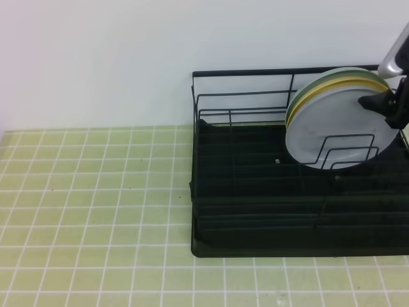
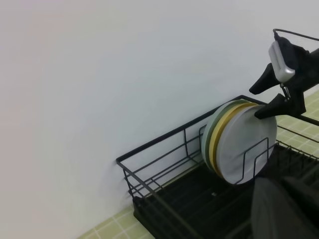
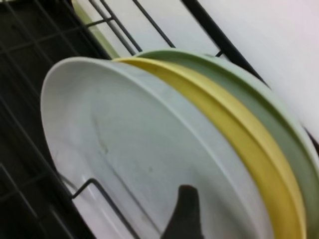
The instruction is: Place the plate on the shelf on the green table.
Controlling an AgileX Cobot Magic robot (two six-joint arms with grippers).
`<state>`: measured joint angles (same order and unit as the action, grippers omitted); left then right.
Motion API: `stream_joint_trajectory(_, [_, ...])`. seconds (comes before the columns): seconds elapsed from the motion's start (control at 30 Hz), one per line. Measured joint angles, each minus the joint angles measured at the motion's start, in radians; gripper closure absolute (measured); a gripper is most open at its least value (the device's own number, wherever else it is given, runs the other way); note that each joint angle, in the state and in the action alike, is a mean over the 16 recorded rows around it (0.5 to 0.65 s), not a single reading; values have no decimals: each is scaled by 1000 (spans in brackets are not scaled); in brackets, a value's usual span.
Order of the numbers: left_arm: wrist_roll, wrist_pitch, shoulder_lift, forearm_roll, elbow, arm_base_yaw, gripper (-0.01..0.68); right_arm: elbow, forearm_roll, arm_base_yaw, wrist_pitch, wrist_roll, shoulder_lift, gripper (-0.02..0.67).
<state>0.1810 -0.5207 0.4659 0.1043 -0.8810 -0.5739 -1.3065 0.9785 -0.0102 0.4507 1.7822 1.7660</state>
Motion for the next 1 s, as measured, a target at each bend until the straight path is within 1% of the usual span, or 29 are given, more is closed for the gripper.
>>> stream_joint_trajectory(0.33, [0,-3,0,5,0,0,675,0,-157,0,28,-165,-12,60])
stream_joint_trajectory(0.53, [14,-3,-11,4,0,0,675,0,-223,-2,59,-281,-45,60])
stream_joint_trajectory(0.67, [29,-5,-41,1,0,0,675,1,-253,-8,100,-383,-86,81])
stream_joint_trajectory(0.77, [40,-18,-76,-4,0,0,675,1,-271,-13,153,-471,-124,143])
stream_joint_trajectory(1.0, [54,-122,-186,-47,1,0,675,1,-304,-24,362,-668,-203,394])
